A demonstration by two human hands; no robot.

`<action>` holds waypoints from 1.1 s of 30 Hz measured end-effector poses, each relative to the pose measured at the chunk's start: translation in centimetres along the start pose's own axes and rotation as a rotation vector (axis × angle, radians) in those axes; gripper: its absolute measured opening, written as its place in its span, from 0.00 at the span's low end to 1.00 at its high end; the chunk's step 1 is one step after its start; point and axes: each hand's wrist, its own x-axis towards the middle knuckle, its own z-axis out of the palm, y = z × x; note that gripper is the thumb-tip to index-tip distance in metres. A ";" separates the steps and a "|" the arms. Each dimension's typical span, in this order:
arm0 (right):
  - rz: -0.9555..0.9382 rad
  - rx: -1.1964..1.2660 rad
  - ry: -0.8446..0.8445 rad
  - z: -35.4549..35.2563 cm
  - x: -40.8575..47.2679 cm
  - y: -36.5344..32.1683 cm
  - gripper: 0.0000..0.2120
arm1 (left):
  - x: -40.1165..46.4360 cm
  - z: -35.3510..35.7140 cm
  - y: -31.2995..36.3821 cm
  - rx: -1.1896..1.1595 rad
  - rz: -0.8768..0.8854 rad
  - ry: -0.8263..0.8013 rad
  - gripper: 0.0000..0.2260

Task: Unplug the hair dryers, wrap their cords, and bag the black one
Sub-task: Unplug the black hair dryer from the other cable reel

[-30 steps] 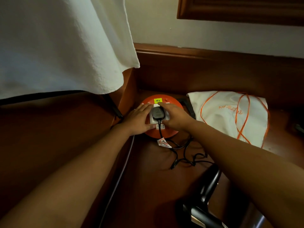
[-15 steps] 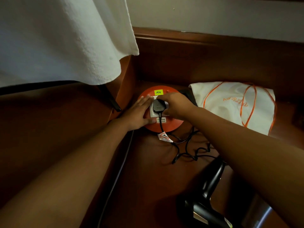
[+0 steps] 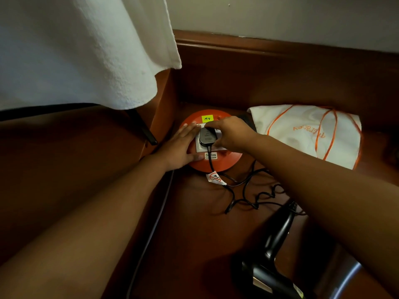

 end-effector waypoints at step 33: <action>0.610 0.379 0.534 -5.9 -16.8 6.3 0.22 | -5.7 4.7 9.2 0.006 -0.177 0.184 0.22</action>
